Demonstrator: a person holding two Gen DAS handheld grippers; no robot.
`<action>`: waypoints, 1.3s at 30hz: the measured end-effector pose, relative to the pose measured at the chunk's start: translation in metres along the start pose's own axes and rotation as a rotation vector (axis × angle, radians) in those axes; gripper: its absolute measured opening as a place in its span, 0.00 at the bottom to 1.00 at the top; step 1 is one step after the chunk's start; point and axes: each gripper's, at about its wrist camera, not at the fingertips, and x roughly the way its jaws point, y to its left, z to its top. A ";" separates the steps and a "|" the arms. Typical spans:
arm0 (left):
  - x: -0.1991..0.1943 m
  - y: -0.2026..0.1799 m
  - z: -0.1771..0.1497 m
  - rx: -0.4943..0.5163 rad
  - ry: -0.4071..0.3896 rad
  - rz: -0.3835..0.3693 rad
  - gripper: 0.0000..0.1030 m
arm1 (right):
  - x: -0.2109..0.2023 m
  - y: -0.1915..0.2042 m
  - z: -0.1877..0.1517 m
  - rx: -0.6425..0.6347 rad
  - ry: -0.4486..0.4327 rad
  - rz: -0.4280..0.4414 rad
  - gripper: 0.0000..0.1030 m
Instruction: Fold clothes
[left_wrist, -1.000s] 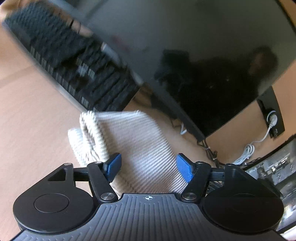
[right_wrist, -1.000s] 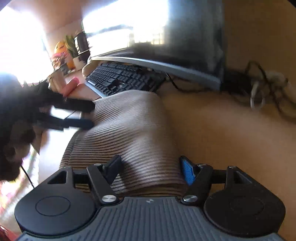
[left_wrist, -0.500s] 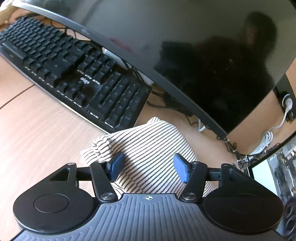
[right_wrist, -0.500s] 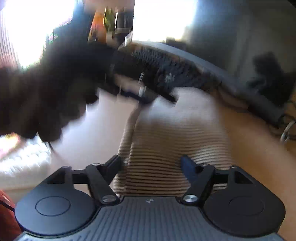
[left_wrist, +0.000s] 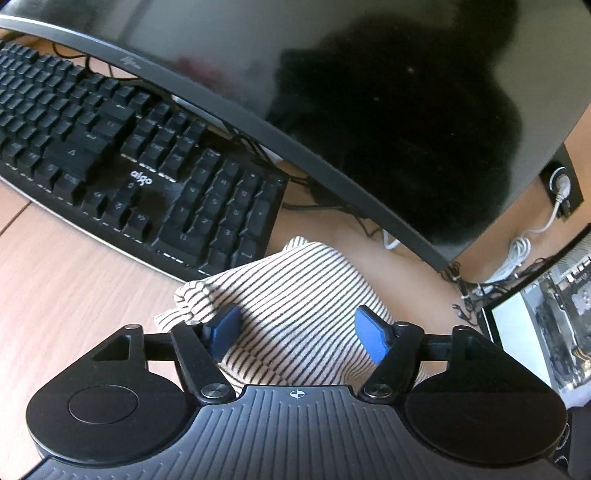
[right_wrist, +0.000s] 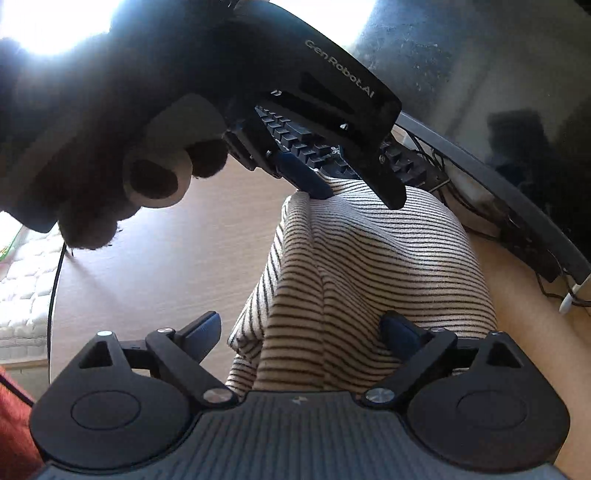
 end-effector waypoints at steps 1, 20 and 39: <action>0.000 -0.001 -0.001 0.006 -0.006 0.001 0.74 | -0.001 -0.001 -0.001 0.000 -0.005 0.004 0.93; -0.085 -0.138 -0.192 -0.134 -0.441 0.531 1.00 | -0.122 -0.088 -0.085 0.300 -0.198 0.022 1.00; -0.077 -0.256 -0.270 -0.098 -0.409 0.741 1.00 | -0.184 -0.108 -0.150 0.354 -0.320 0.020 1.00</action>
